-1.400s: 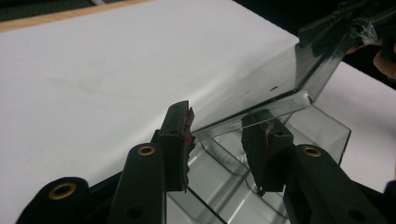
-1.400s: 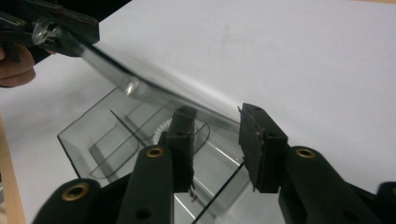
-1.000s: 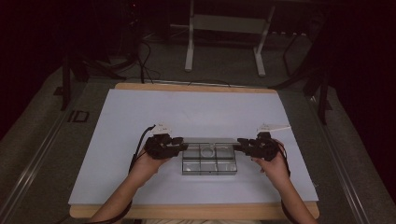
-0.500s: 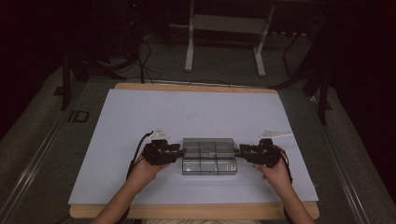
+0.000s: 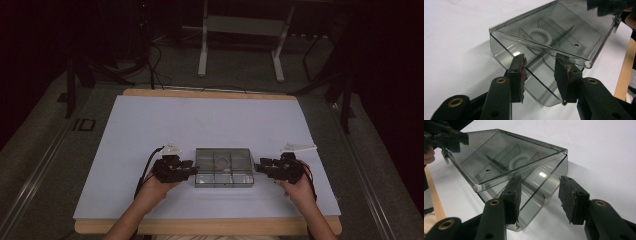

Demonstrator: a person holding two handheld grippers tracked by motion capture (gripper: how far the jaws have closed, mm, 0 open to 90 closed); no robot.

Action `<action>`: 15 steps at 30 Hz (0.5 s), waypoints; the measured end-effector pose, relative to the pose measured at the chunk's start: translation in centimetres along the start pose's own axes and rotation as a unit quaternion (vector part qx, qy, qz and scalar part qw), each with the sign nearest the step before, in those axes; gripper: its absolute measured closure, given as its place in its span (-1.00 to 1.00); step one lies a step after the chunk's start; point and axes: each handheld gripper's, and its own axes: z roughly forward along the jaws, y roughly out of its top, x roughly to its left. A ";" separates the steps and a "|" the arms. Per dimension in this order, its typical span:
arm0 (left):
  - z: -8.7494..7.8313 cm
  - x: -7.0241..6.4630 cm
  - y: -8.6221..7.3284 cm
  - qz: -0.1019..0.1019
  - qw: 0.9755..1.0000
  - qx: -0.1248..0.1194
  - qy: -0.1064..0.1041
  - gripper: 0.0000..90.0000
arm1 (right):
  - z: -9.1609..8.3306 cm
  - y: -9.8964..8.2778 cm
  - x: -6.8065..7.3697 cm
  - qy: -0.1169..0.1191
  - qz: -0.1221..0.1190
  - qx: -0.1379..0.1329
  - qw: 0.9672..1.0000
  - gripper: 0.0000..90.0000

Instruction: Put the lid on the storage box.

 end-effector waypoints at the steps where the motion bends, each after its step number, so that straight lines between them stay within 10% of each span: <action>1: 0.1 0.0 -0.1 0.000 1.000 0.003 0.000 0.36 | 0.0 -0.1 0.0 -0.002 0.000 0.002 1.000 0.17; 15: 0.4 0.0 -1.3 0.001 1.000 0.024 0.014 0.35 | 0.4 -1.3 -0.1 -0.004 0.007 0.018 1.000 0.17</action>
